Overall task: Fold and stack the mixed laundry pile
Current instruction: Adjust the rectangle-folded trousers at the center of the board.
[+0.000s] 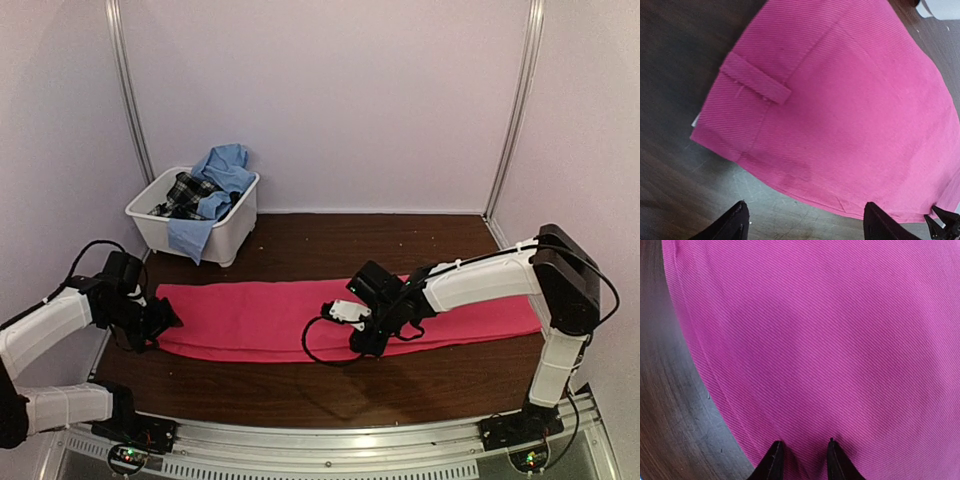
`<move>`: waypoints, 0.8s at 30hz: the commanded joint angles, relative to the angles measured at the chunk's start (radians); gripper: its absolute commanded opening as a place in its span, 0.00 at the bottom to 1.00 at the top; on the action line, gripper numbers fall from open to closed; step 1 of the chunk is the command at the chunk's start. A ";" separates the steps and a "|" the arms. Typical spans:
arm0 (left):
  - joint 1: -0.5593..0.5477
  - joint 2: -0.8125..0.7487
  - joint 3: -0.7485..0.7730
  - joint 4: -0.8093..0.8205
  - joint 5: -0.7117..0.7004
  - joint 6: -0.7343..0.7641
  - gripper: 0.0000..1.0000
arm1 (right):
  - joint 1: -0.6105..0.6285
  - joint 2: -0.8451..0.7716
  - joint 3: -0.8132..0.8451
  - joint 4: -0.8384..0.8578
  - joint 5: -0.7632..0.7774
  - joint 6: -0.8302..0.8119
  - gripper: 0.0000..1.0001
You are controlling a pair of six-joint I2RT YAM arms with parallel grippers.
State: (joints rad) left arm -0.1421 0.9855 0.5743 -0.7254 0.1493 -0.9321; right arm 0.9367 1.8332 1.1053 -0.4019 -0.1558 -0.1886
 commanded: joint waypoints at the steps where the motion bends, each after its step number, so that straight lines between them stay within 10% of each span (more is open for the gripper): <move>1: 0.058 -0.006 0.020 -0.049 -0.047 -0.025 0.79 | 0.021 0.028 0.027 -0.024 0.102 -0.018 0.28; 12: 0.126 0.101 0.078 -0.012 -0.104 0.024 0.70 | 0.029 0.034 0.036 -0.031 0.174 -0.013 0.01; 24: 0.133 0.224 0.083 0.056 -0.110 0.037 0.63 | 0.030 0.029 0.051 -0.047 0.212 -0.010 0.00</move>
State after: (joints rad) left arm -0.0185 1.1995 0.6376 -0.7078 0.0578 -0.9108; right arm 0.9657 1.8549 1.1305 -0.4183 0.0006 -0.2058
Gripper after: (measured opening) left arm 0.635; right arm 0.009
